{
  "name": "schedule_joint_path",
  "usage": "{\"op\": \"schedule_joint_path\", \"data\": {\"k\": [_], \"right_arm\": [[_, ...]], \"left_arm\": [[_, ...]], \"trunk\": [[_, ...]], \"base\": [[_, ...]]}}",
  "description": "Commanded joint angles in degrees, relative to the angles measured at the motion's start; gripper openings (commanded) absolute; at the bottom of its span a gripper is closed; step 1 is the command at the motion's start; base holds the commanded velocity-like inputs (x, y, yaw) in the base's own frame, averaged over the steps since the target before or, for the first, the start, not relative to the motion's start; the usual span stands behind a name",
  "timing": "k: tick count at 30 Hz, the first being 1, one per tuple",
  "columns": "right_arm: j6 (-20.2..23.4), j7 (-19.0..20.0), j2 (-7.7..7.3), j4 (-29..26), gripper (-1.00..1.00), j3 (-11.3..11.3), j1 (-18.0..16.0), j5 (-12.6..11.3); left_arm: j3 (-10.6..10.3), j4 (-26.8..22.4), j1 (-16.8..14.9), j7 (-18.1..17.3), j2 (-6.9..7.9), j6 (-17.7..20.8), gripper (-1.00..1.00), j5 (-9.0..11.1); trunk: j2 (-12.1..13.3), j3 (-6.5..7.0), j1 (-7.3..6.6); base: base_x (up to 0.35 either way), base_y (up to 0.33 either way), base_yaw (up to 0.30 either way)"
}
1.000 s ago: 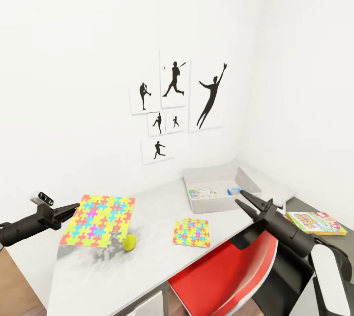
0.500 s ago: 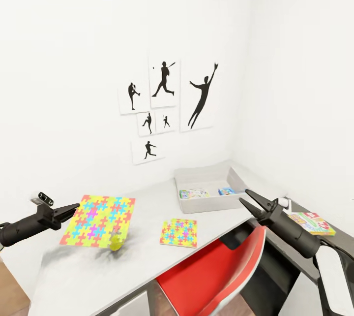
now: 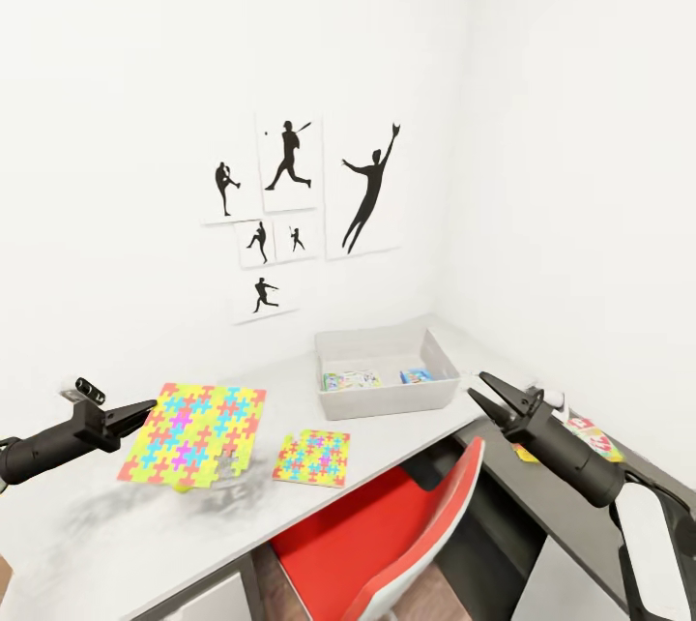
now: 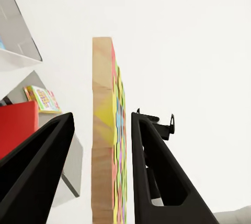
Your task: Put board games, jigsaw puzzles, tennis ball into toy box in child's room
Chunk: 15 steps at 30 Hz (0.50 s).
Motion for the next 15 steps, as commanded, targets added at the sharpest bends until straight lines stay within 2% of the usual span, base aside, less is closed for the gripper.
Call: {"op": "schedule_joint_path", "data": {"k": [1,5,15], "right_arm": [[0.21,0.36,0.0,0.03,1.0,-0.06,-0.03,0.21],[0.21,0.41,0.03,-0.02,1.0,-0.06,-0.05,0.21],[0.28,0.41,-0.12,-0.14,1.0,-0.15,-0.04,0.21]], "left_arm": [[-0.32,0.04,-0.06,-0.26,0.07,0.56,-1.0,0.25],[-0.32,0.04,-0.05,-0.28,0.07,0.56,-1.0,0.25],[-0.32,0.04,-0.05,-0.29,0.07,0.56,-1.0,0.25]], "trunk": [[-0.05,-0.02,0.02],[-0.05,-0.02,0.02],[-0.05,-0.02,0.02]], "base": [[0.0,-0.274,0.0],[0.0,-0.168,0.0],[0.0,-0.016,0.0]]}}
